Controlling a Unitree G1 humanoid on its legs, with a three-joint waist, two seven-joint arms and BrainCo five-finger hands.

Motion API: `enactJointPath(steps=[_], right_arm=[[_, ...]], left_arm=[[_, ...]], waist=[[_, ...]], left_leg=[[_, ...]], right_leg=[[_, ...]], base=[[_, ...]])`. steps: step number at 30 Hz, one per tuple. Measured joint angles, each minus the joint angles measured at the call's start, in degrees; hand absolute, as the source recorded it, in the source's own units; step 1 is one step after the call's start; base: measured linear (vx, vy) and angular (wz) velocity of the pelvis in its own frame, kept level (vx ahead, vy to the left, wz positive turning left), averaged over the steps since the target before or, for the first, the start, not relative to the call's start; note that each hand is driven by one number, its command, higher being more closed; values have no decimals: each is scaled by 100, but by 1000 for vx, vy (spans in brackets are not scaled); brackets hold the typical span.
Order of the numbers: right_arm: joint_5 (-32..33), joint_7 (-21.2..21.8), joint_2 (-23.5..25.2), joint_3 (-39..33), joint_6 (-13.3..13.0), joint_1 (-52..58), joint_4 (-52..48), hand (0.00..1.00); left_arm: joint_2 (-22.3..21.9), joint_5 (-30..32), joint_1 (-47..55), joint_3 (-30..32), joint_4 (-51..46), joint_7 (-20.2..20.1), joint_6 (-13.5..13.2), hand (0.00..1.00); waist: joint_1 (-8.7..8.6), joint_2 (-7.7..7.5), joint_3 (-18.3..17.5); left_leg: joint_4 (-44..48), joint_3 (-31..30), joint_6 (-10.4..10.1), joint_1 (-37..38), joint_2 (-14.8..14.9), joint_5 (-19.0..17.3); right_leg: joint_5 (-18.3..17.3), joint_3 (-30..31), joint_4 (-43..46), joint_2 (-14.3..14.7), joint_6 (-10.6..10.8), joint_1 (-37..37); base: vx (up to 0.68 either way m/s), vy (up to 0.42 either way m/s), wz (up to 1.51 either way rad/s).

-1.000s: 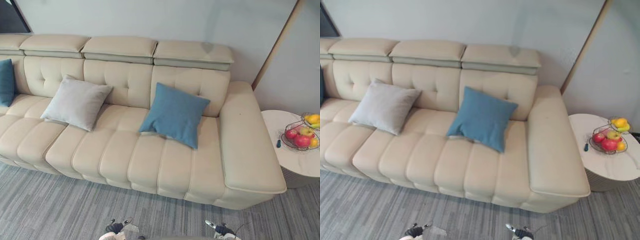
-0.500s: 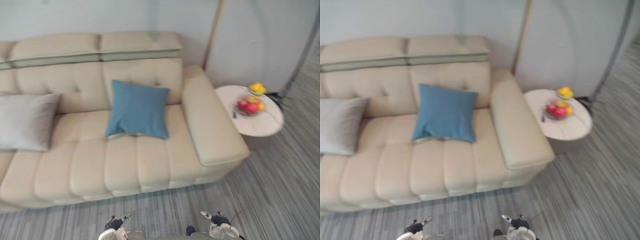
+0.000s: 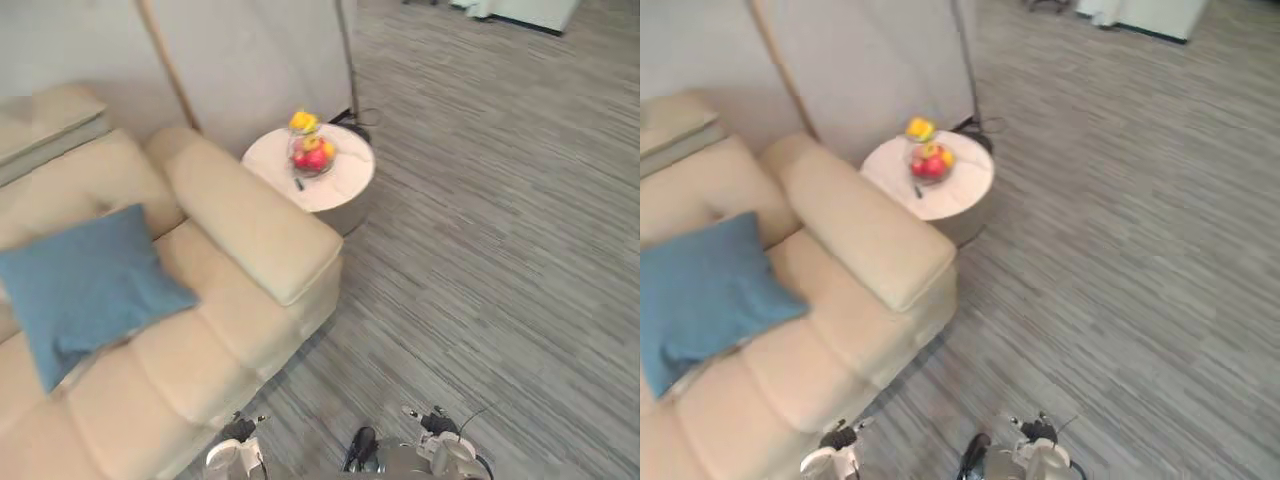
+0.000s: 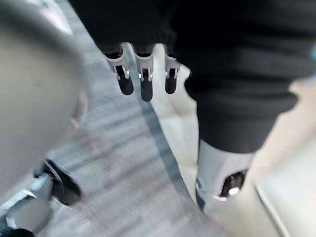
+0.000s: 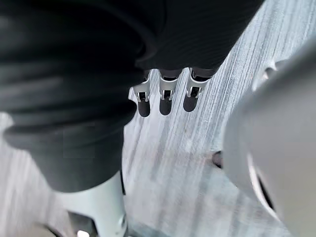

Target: Pick up cushions and gather them together orderly.

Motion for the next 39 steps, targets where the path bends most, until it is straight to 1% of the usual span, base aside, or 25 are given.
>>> enactJointPath(steps=[3,6,7,8,9,11,12,13,14,16,18,20,23,24,26,27,29,30,31,33,35,36,37,38,39], right_arm=[[-3,-29,11,1,9,-79,54,0],[-6,-43,42,67,21,-61,82,0],[-8,-43,40,134,16,-44,76,0],[-7,-43,42,140,17,-42,77,0],[-7,-43,86,176,16,2,69,0],[-8,-37,154,208,6,155,30,0],[-8,-30,230,225,9,211,-14,0],[-8,-31,251,225,11,210,-27,0],[-8,-27,279,247,11,176,-66,0],[-8,-24,273,255,-5,142,-107,0],[-11,-1,275,284,-9,127,-171,0],[-13,4,275,249,-15,116,-171,0],[-18,-34,281,-62,-35,103,-27,0],[-24,-47,232,-256,-19,28,62,0],[-23,-50,198,-381,-17,33,32,0],[-9,-52,114,-387,-22,57,-13,0],[-5,-69,104,-297,-13,73,-26,0],[0,-97,105,-204,0,88,-23,0],[11,-106,154,-164,6,71,12,0],[43,-114,193,-127,20,37,51,0],[45,-147,191,-139,23,55,48,0],[46,-166,183,-188,23,64,47,0],[45,-170,177,-197,25,82,48,0],[45,-171,176,-200,30,99,57,0],[43,-171,287,-200,33,187,41,0]], left_arm=[[-57,-44,21,-5,-181,10,-44,0],[-128,-102,37,84,-272,21,-99,0],[-146,-101,36,82,-284,21,-105,0],[-148,-102,35,83,-284,21,-102,0],[-113,-98,43,92,-287,20,-103,0],[-5,-98,67,94,-262,21,-95,0],[32,-98,36,92,-252,22,-98,0],[43,-98,27,92,-250,21,-98,0],[74,-98,4,88,-230,30,-82,0],[70,-99,4,65,-203,44,-59,0],[32,-111,-6,-58,-126,84,-59,0],[42,-116,-11,-91,-128,134,-58,0],[183,-108,-8,-279,-57,146,-55,0],[214,-92,-34,-337,44,147,-8,0],[132,-39,-23,-363,30,151,42,0],[23,50,-37,-358,-23,155,55,0],[-2,182,-52,-348,-162,154,53,0],[2,203,-24,-369,-214,149,52,0],[21,236,-30,-380,-328,151,50,0],[53,364,-32,-457,-487,159,44,0],[12,428,-4,-480,-626,177,28,0],[-26,467,2,-483,-643,183,24,0],[-45,489,22,-487,-640,183,25,0],[-25,532,57,-492,-632,184,25,0],[67,591,60,-494,-589,191,33,0]], waist=[[50,-18,10],[190,-47,14],[223,-24,-4],[242,-22,-5],[325,-52,-51],[289,-285,-212],[314,-415,-259],[322,-435,-246],[321,-458,-210],[316,-422,-169],[311,-267,-144],[310,-273,-155],[286,-409,-216],[284,-378,-190],[195,-256,-185],[143,-130,-131],[143,-34,-93],[182,-45,-59],[237,-51,-53],[306,-167,5],[322,-205,11],[330,-170,-10],[369,-121,-55],[420,-143,-90],[416,-333,-245]], left_leg=[[-887,-1096,-23,-660,-775,-152],[-1955,-2537,28,-951,-1494,-43],[-2158,-2940,277,-1057,-1575,113],[-2173,-2958,348,-1069,-1557,222],[-2120,-2721,170,-929,-1490,382],[-2141,-2204,322,-803,-1471,215],[-2161,-1854,423,-689,-1465,88],[-2173,-1746,446,-624,-1461,48],[-2231,-1355,543,-335,-1443,-61],[-2376,-1014,599,57,-1414,-95],[-2661,-416,600,581,-1144,-117],[-2965,-133,595,868,-1021,-114],[-3176,182,589,1110,-1075,-111],[-3146,127,517,1323,-1064,-120],[-2698,10,272,1348,-974,27],[-1783,-127,200,1140,-805,82],[-235,-478,368,559,-560,575],[870,-777,586,36,-470,532],[1243,-882,566,-349,-488,242],[1006,-1015,520,-899,-650,-40],[9,-1150,477,-1181,-871,-94],[-1079,-1523,395,-1258,-1103,-27],[-1995,-1955,211,-1271,-1271,316],[-2044,-2017,195,-1222,-1336,615],[-2133,-1757,302,-1081,-1485,461]], right_leg=[[13,724,-151,311,27,106],[-32,1566,-176,553,67,129],[-76,1818,-149,637,98,132],[-115,1953,-100,678,116,136],[-289,2345,122,748,202,129],[-469,2675,391,626,395,53],[-536,2649,619,516,547,-65],[-553,2615,728,477,602,-100],[-574,2371,1317,321,896,-320],[-574,1827,1978,51,1008,-543],[-603,303,2138,-542,788,-651],[-531,-433,1709,-726,753,-693],[161,-1102,614,-834,420,-773],[400,-1060,365,-704,13,-655],[226,-886,331,-527,20,-500],[144,-774,228,-345,24,-256],[24,-569,27,-137,-3,65],[-108,-298,-47,28,-58,312],[-239,-22,-46,56,-88,480],[-304,370,-222,52,-8,753],[-354,757,-342,-7,91,895],[-432,1101,-413,-46,224,987],[-527,1421,-419,-59,388,1034],[-582,1615,-381,-99,486,1040],[-602,2003,-359,-260,592,1033]], base=[[201,-40,-130],[242,61,-167],[227,109,-142],[266,133,-169],[322,154,-147],[394,187,-132],[296,146,-95],[340,173,-133],[270,135,-98],[277,135,-111],[248,99,-116],[269,18,-90],[287,-87,-88],[366,-170,-106],[393,-195,-89],[408,-180,-72],[326,-83,-63],[338,-20,-105],[345,-9,-112],[379,19,-117],[364,111,-115],[482,252,-129],[510,287,-144],[503,236,-131],[437,157,-78]])
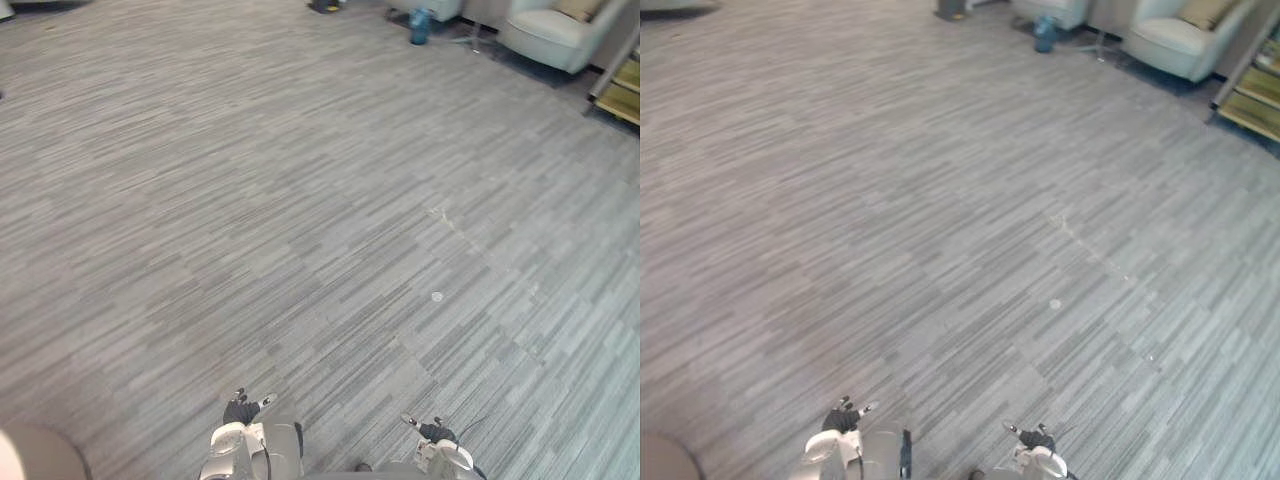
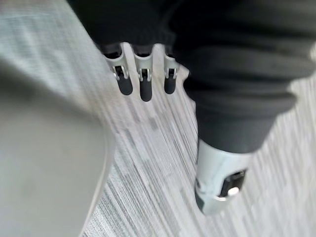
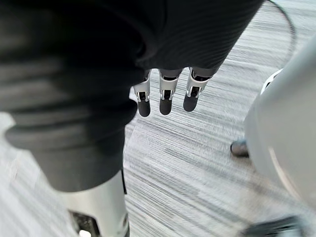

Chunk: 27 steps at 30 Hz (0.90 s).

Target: Pick up cushions and gather them together orderly.

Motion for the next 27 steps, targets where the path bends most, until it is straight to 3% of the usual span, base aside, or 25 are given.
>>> enactJointPath(steps=[1,3,4,5,6,7,8,9,10,11,12,13,14,15,16,17,18,19,20,21,22,23,24,25,27], right_arm=[[3,-2,11,4,0,10,-6,0],[2,20,9,-22,31,53,-105,0],[2,23,8,-11,14,62,-141,0],[3,33,7,27,3,65,-148,0],[41,74,3,69,-10,90,-219,0],[61,86,-4,68,-24,102,-305,0],[142,79,-2,61,-44,114,-451,0],[169,77,1,40,-44,145,-546,0],[168,82,7,-65,-60,118,-553,0],[168,82,5,-77,-60,112,-548,0],[172,82,3,-243,-61,60,-515,0],[174,81,-4,-273,-64,44,-493,0],[183,77,-28,-281,-68,-8,-437,0],[223,72,-83,-279,-74,-66,-296,0],[245,73,-132,-285,-72,-51,-214,0],[274,79,-321,-396,-69,-133,-112,0],[277,78,-363,-440,-61,-160,-74,0],[285,63,-400,-488,-57,-166,-79,0],[284,63,-394,-481,-52,-151,-78,0],[330,48,-391,-411,-48,-106,-107,0],[406,4,-372,-258,-30,-117,-107,0],[407,-6,-346,-237,-29,-113,-102,0],[421,-43,-253,-195,-28,-114,-93,0],[440,-53,-209,-178,-28,-116,-93,0],[450,-81,-110,-202,-31,-244,-102,0]], left_arm=[[-3,19,-23,-3,14,-3,3,0],[-11,87,-75,-114,25,-11,33,0],[-29,90,-39,-160,27,-7,71,0],[-30,90,-27,-223,27,-8,73,0],[-31,88,-73,-339,38,-8,88,0],[-31,86,-83,-382,56,-9,92,0],[-32,83,-103,-473,141,-6,116,0],[-42,83,-166,-574,198,-1,127,0],[-68,80,-229,-591,203,7,128,0],[-70,79,-231,-590,206,7,128,0],[-55,79,-240,-584,250,10,127,0],[-43,79,-240,-585,268,10,126,0],[3,80,-237,-611,326,12,126,0],[106,82,-204,-688,421,5,130,0],[175,82,-177,-746,473,2,132,0],[109,82,-157,-720,578,14,149,0],[87,82,-127,-685,577,10,150,0],[-9,79,-103,-440,562,18,145,0],[-25,77,-104,-351,561,21,145,0],[-69,59,-106,-175,545,43,152,0],[-87,22,-62,-116,459,65,153,0],[-87,20,-68,-127,428,64,148,0],[-55,19,-70,-169,265,48,117,0],[-38,8,-67,-189,202,52,108,0],[-75,-28,-68,-211,-4,60,58,0]], waist=[[-30,-32,-33],[-24,-98,-65],[-9,-97,-65],[-3,-77,-58],[-49,12,16],[-73,15,22],[-182,26,25],[-263,45,36],[-286,30,40],[-286,31,40],[-306,40,44],[-320,40,44],[-371,36,45],[-472,-10,22],[-489,-57,23],[-486,224,-35],[-471,287,-82],[-457,480,-95],[-466,498,-92],[-471,526,-53],[-398,478,65],[-383,481,98],[-344,359,162],[-313,313,175],[-170,253,186]], left_leg=[[20,102,39,23,-2,-33],[149,599,196,319,2,-271],[-49,904,326,869,-33,-346],[-138,978,414,1103,-38,-400],[-305,998,489,1539,-33,-522],[-366,998,485,1675,-32,-558],[-534,1012,492,1973,-35,-580],[-712,1040,487,2219,1,-583],[-1039,1140,428,2564,97,-611],[-1073,1147,417,2604,107,-617],[-1375,1224,343,2906,221,-649],[-1415,1231,330,2957,242,-656],[-1441,1212,312,3024,267,-666],[-1433,1065,298,3108,210,-674],[-1406,870,285,3194,136,-682],[-1186,595,132,3241,370,-624],[-1010,497,5,3172,411,-544],[-36,264,-193,2800,511,-151],[302,199,-191,2646,516,47],[1380,128,-237,2183,547,963],[2744,136,-234,1589,645,1297],[3094,178,-148,1411,653,1089],[3562,282,-13,983,632,570],[3588,352,-7,769,608,394],[2441,787,97,15,520,-239]], right_leg=[[26,66,-2,-38,13,-1],[179,372,339,-210,236,-32],[391,389,1300,-340,612,-254],[606,400,2051,-362,858,-549],[815,332,3372,-382,1104,-1095],[778,244,3757,-394,1067,-1266],[645,-160,4342,-511,883,-1575],[547,-629,4388,-631,707,-1783],[414,-1263,3955,-737,464,-2026],[400,-1314,3888,-737,438,-2045],[409,-1788,2826,-678,284,-2237],[469,-1841,2514,-628,234,-2289],[672,-1813,1806,-492,126,-2418],[1262,-1572,719,-308,14,-2422],[1939,-1407,384,-248,-216,-2417],[1821,-1400,627,-26,-378,-2403],[1692,-1378,624,56,-384,-2378],[1467,-1379,535,294,-452,-2191],[1403,-1377,511,340,-473,-2123],[1263,-1275,336,470,-520,-1803],[1166,-1100,15,582,-597,-1219],[1126,-1050,-66,607,-602,-1022],[1074,-897,-273,617,-624,-584],[1072,-823,-394,617,-626,-400],[1054,-437,-898,599,-592,185]], base=[[569,188,-85],[523,217,-100],[435,203,-120],[485,210,-125],[305,103,-71],[370,73,-40],[364,14,-2],[529,-17,0],[389,-23,-2],[507,-74,-17],[266,-56,-15],[453,-123,-17],[381,-164,-3],[604,-282,2],[635,-299,-17],[548,-246,-28],[664,-260,-58],[553,-223,-41],[677,-270,-47],[571,-173,-40],[463,-126,-40],[465,-82,-49],[417,-81,-41],[595,-107,-71],[544,-31,-106]])
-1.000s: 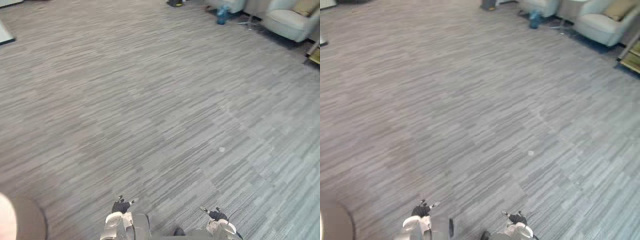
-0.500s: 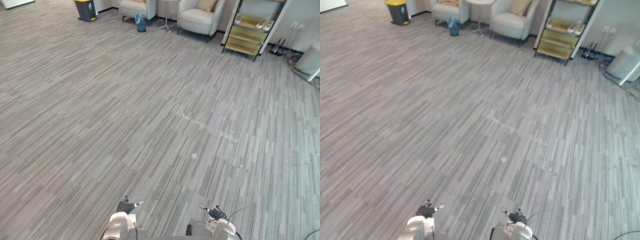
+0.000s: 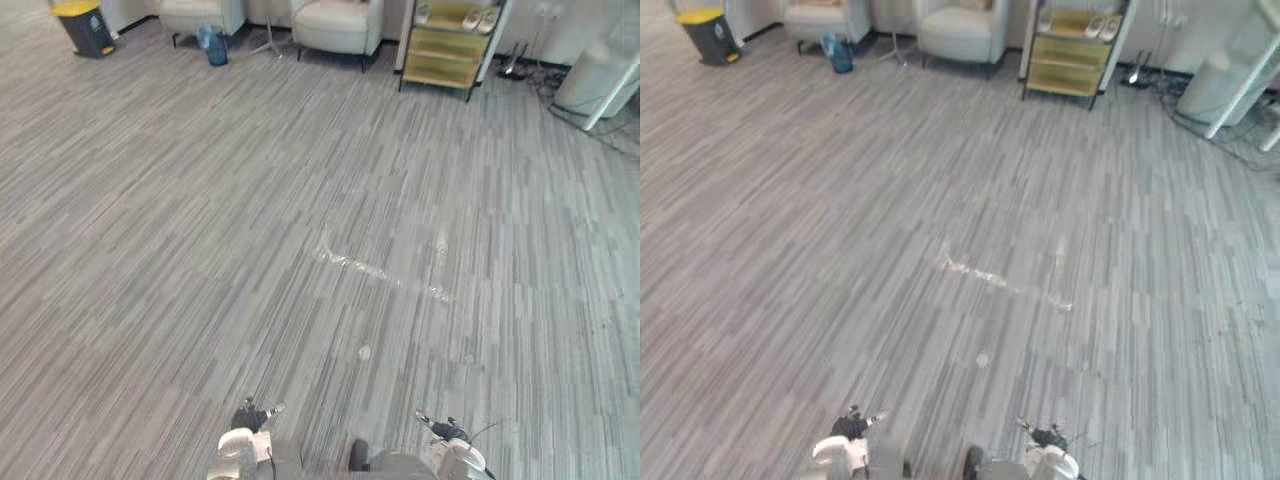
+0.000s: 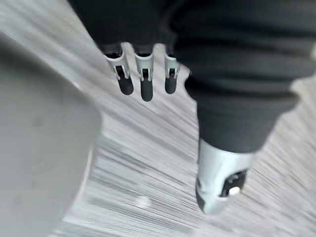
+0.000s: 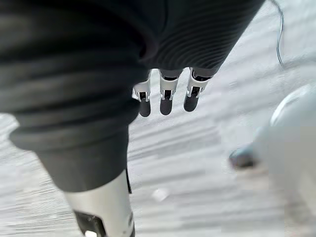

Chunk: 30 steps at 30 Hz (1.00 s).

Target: Pick up cushions and gather them together orderly.

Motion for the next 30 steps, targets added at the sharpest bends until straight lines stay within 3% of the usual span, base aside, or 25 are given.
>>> enactJointPath(steps=[1,3,4,5,6,8,9,10,11,12,14,17,19,20,21,22,23,25,26,27,29,30], right_arm=[[-1,-1,0,-96,0,-19,4,0],[-4,7,-51,-185,3,-26,10,0],[-27,11,-110,-256,17,55,56,0],[-35,8,-61,-278,39,118,85,0],[-60,16,-10,-273,45,155,82,0],[-78,21,-6,-67,68,236,46,0],[-90,35,4,69,68,254,25,0],[-89,80,18,201,67,308,17,0],[-89,91,26,229,69,328,-19,0],[-91,113,22,244,38,332,-44,0],[-123,140,23,258,14,345,-138,0],[-130,170,-27,168,-21,322,-145,0],[-114,168,-109,-15,-29,286,-112,0],[-104,166,-111,-47,-29,287,-111,0],[-83,155,-112,-128,-31,316,9,0],[-71,165,-174,-163,2,256,69,0],[-71,161,-199,-154,6,232,98,0],[-65,161,-296,15,-4,165,99,0],[-39,143,-304,95,10,127,57,0],[27,112,-289,130,9,121,47,0],[181,63,-261,113,9,182,121,0],[207,27,-267,89,3,160,113,0]], left_arm=[[-37,-6,-14,-6,-17,-1,-33,0],[-92,-5,39,-39,34,-2,-41,0],[-70,-10,81,-116,89,-1,-43,0],[-21,-10,127,-120,106,-1,-41,0],[39,-10,138,-112,119,9,-40,0],[60,-13,90,-83,128,6,-38,0],[89,-13,82,-90,130,4,-38,0],[115,-15,62,-122,184,3,10,0],[110,-16,48,-126,216,2,45,0],[89,-16,41,-125,241,5,78,0],[68,-28,-3,-124,241,10,82,0],[67,-212,-15,-125,357,32,82,0],[53,-224,2,-114,360,31,78,0],[55,-224,25,-110,361,35,76,0],[106,-224,92,-81,354,41,73,0],[63,-230,179,90,385,47,85,0],[58,-232,203,110,372,45,80,0],[-11,-314,270,203,280,51,87,0],[-63,-404,268,284,248,52,98,0],[-71,-429,259,256,228,45,96,0],[13,-433,273,91,144,38,85,0],[17,-433,278,88,61,32,68,0]], waist=[[62,21,-20],[81,160,-99],[103,212,-157],[115,125,-262],[85,16,-335],[172,-118,-301],[194,-163,-270],[156,-164,-246],[117,-165,-246],[99,-164,-246],[57,-119,-242],[-14,-140,-207],[-129,-154,-213],[-154,-152,-212],[-216,-190,-234],[-226,-111,-273],[-207,-73,-278],[-184,96,-303],[-153,254,-205],[-64,314,-172],[-46,249,-147],[-6,210,-124]], left_leg=[[-1196,-46,-44,-112,-206,-10],[-2662,-296,-154,-106,-383,253],[-3178,-529,-70,-33,-488,915],[-3154,-521,145,43,-658,948],[-3139,-411,227,70,-748,771],[-3005,-37,361,368,-703,476],[-3025,81,400,610,-700,331],[-3062,84,439,961,-697,181],[-3088,83,462,1149,-689,125],[-3268,85,462,1556,-664,60],[-3581,102,440,2019,-562,-40],[-3981,-9,443,2559,-435,-67],[-3984,-437,382,2655,-443,-113],[-3980,-524,334,2680,-436,-142],[-3957,-802,139,2815,-414,-315],[-3713,-1044,15,2851,-275,-465],[-3464,-1064,8,2755,-240,-459],[-1737,-1199,-278,1876,-86,-232],[-534,-1166,-325,1284,118,272],[222,-991,-278,951,245,218],[360,-636,-332,673,245,-55],[155,-311,-247,469,148,-209]], right_leg=[[-126,158,-146,-90,137,133],[-255,331,-296,-113,251,303],[-425,514,-324,-157,342,463],[-580,666,-254,-281,453,505],[-677,686,-106,-411,504,493],[-849,795,1292,-531,741,-4],[-794,768,2209,-558,1001,-318],[-630,604,3360,-667,1461,-746],[-616,465,3817,-738,1486,-900],[-653,60,4358,-942,1380,-1173],[-721,-499,4497,-1126,1239,-1552],[-708,-876,3176,-1121,1040,-1965],[-114,-354,1648,-992,948,-2132],[36,-266,1451,-981,931,-2129],[432,-249,1227,-954,780,-2090],[419,-296,1542,-807,707,-2088],[332,-319,1584,-788,687,-2071],[61,-509,1469,-676,601,-1891],[-17,-522,1236,-489,484,-1569],[-62,-513,991,-356,405,-1186],[-82,-511,599,-355,360,-542],[-82,-499,353,-413,360,-207]], base=[[438,44,-102],[403,116,-71],[513,185,-70],[669,208,-52],[593,134,-50],[592,134,-67],[482,115,-67],[383,75,-42],[491,69,-33],[546,27,-25],[434,0,-15],[422,-80,22],[468,-225,82],[548,-329,107],[480,-348,96],[472,-355,81],[442,-368,46],[390,-321,19],[479,-287,-6],[493,-256,-12],[464,-203,-14],[499,-183,-15]])
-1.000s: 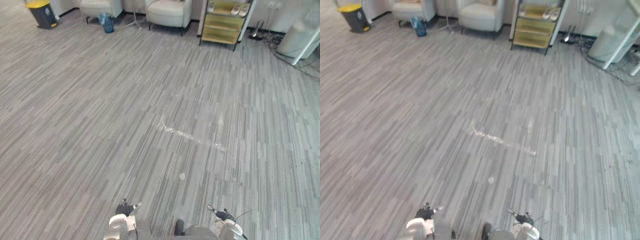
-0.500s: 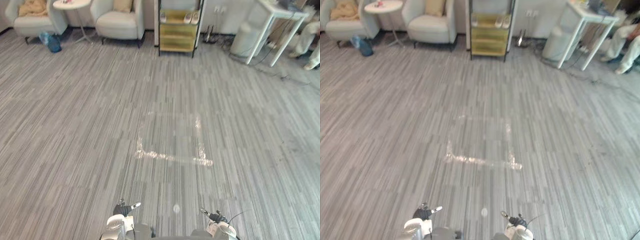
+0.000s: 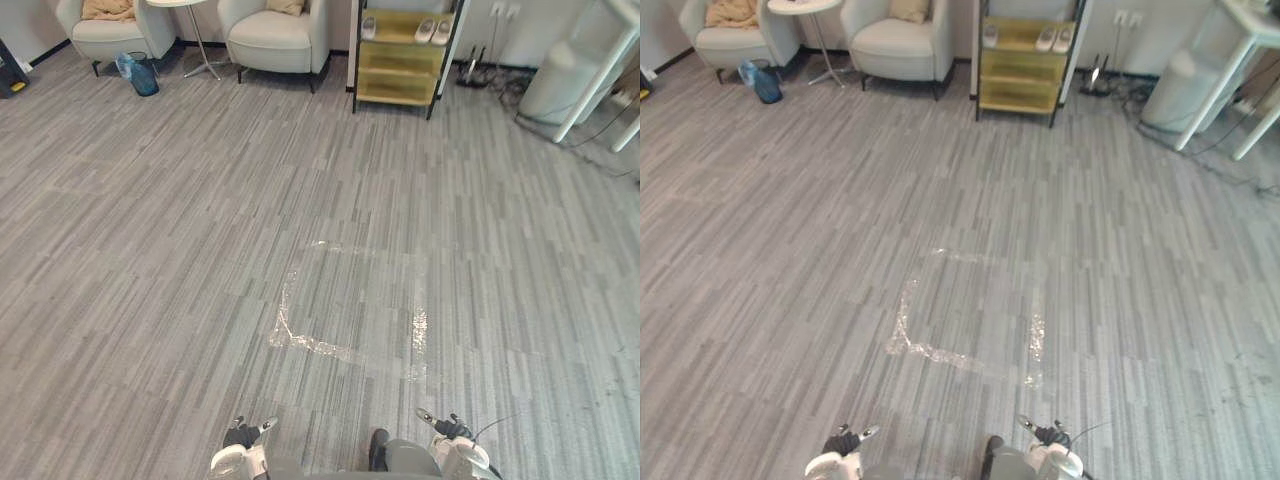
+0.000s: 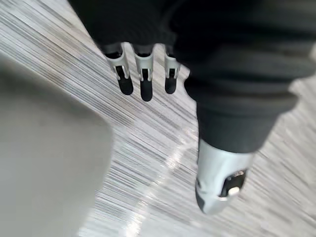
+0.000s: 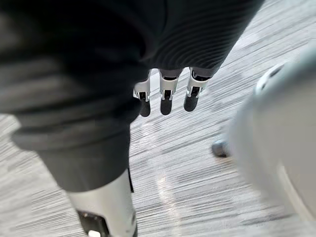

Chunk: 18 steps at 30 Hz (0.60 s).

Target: Pick up cushions and gather them together orderly.

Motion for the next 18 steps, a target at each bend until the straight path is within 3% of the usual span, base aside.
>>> enactJointPath(steps=[2,4,5,6,7,9,11,12,13,15,18], right_arm=[[11,-17,-3,-129,-1,-74,-1,0],[3,-14,-11,-269,6,-135,2,0],[-11,-12,-15,-345,10,-135,11,0],[-42,-14,-27,-421,13,-127,114,0],[-48,-9,55,-422,32,-124,172,0],[-50,10,99,-378,36,-25,99,0],[-55,53,126,-336,37,63,98,0],[-58,72,148,-256,35,84,87,0],[-62,101,191,-229,38,121,85,0],[-63,142,216,-198,61,227,-30,0],[-57,191,214,-283,40,265,-124,0]], left_arm=[[-31,-1,-62,-18,-64,-4,-49,0],[-29,6,-103,-128,-52,-33,-91,0],[-27,7,-109,-140,-44,-40,-102,0],[16,13,-106,-210,-29,-48,-111,0],[129,56,-133,-207,16,-67,-107,0],[159,55,-166,-198,19,-109,-97,0],[174,52,-165,-204,29,-136,-81,0],[174,48,-170,-212,38,-147,-65,0],[174,48,-188,-208,57,-144,-25,0],[152,49,-212,-208,94,-146,20,0],[149,48,-201,-193,195,-143,38,0]], waist=[[34,-52,-7],[55,-42,-13],[68,-32,-19],[151,-131,-45],[159,-298,-119],[199,-402,-116],[236,-445,-128],[215,-461,-123],[197,-496,-112],[124,-437,-116],[41,-420,-133]], left_leg=[[-1000,259,63,-321,-288,-103],[-2635,307,148,-522,-550,221],[-3358,232,185,-567,-654,700],[-3530,178,387,-475,-759,1376],[-3500,187,601,-422,-943,1160],[-3239,262,696,-305,-947,939],[-3190,271,760,29,-966,680],[-3245,234,805,333,-993,505],[-3315,176,835,659,-1046,359],[-3471,64,840,1063,-1044,223],[-4116,-94,837,1912,-957,217]], right_leg=[[0,-12,-332,-120,4,289],[-32,-16,-716,-154,53,536],[-84,-31,-869,-137,143,664],[-173,53,-956,-154,241,794],[-298,57,-863,-333,312,858],[-321,190,-327,-418,356,784],[-384,279,1023,-528,580,450],[-163,377,2341,-620,910,-16],[-219,472,3460,-732,1001,-475],[-410,397,3988,-760,940,-861],[-636,-146,3344,-807,756,-1290]], base=[[411,-77,-19],[341,9,-12],[370,80,-17],[545,102,-3],[481,75,2],[495,66,2],[560,130,-3],[530,99,13],[437,53,16],[388,16,29],[407,-35,29]])
